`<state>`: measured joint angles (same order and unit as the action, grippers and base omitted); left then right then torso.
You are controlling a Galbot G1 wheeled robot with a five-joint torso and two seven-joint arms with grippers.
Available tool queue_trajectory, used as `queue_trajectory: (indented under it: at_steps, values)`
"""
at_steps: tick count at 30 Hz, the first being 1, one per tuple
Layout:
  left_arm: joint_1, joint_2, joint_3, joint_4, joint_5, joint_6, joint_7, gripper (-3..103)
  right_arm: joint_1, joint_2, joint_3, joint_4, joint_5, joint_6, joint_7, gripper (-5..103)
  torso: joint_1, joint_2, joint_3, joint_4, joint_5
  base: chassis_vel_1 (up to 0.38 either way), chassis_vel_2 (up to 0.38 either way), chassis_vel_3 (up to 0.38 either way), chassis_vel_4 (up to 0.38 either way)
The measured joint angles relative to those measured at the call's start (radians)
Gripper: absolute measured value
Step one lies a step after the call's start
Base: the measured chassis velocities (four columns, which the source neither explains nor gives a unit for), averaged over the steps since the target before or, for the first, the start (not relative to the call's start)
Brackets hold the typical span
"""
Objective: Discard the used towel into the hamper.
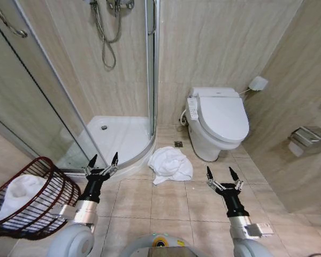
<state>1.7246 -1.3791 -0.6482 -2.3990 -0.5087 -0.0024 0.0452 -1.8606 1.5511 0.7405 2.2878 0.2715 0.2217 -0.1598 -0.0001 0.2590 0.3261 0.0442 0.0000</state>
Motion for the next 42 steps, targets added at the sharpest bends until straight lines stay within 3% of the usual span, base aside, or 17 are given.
queue_trajectory:
  at_steps: [1,6,9,12,15,18,31,39,42]
  values:
    - [0.000,0.000,0.000,0.000,0.000,0.000,0.000,100,0.000,0.000,0.000,0.000,0.000,0.000,0.000,100,0.000,0.000,0.000,0.0000,0.0000,0.000,0.000,0.000,0.000]
    - [0.000,0.000,0.000,0.000,0.000,0.000,0.000,100,0.081,-0.017,0.036,-0.018,0.017,-0.140,0.017,100,0.000,0.000,0.000,0.0002,-0.0001,0.000,0.000,0.000,0.000]
    - [0.000,0.000,0.000,0.000,0.000,0.000,0.000,100,0.098,-0.020,0.039,-0.020,0.023,-0.160,0.021,100,0.000,0.000,0.000,0.0001,0.0001,0.000,0.000,0.000,0.000]
    - [0.000,0.000,0.000,0.000,0.000,0.000,0.000,100,0.135,-0.031,0.053,-0.023,0.051,-0.219,0.039,100,0.000,0.000,0.000,0.0002,0.0002,0.000,0.000,0.000,0.000]
    - [0.000,0.000,0.000,0.000,0.000,0.000,0.000,100,0.200,-0.052,0.076,-0.031,0.101,-0.328,0.073,100,0.000,0.000,0.000,0.0002,0.0001,0.000,0.000,0.000,0.000]
    - [0.000,0.000,0.000,0.000,0.000,0.000,0.000,100,0.255,-0.074,0.078,-0.078,0.140,-0.375,0.069,100,0.000,0.000,0.000,0.0007,-0.0001,0.000,0.000,0.000,0.000]
    - [0.000,0.000,0.000,0.000,0.000,0.000,0.000,100,0.285,-0.092,0.079,-0.168,0.124,-0.360,0.071,100,0.000,0.000,0.000,0.0002,0.0000,0.000,0.000,0.000,0.000]
    - [0.000,0.000,0.000,0.000,0.000,0.000,0.000,100,0.318,-0.154,0.075,-0.294,0.157,-0.342,0.069,100,0.000,0.000,0.000,0.0002,0.0001,0.000,0.000,0.000,0.000]
    - [0.000,0.000,0.000,0.000,0.000,0.000,0.000,100,0.338,-0.187,0.063,-0.367,0.195,-0.280,0.011,100,0.000,0.000,0.000,0.0002,0.0001,0.000,0.000,0.000,0.000]
